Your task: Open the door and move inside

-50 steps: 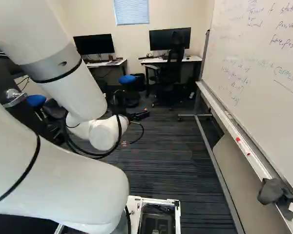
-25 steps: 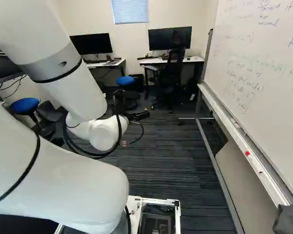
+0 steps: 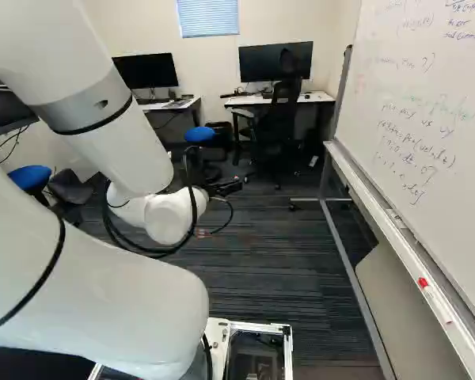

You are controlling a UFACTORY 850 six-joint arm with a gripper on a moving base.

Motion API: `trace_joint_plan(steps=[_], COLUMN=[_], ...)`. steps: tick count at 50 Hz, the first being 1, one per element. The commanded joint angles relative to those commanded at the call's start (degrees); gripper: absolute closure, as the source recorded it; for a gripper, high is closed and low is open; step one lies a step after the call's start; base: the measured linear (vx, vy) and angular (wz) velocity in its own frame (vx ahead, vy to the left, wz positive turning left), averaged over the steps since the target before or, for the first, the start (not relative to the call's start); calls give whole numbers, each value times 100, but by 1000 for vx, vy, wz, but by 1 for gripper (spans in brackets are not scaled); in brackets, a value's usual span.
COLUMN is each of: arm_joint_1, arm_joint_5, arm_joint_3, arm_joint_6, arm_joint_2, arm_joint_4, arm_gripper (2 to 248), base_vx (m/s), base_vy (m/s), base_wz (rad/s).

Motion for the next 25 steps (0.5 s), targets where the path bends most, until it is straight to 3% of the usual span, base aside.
trace_joint_plan(steps=[25], arm_joint_1=[0], arm_joint_5=[0], arm_joint_3=[0], arm_joint_6=[0], arm_joint_2=[0], arm_joint_4=[0], arm_gripper=[3], base_vx=[228], base_vy=[10], base_wz=[10])
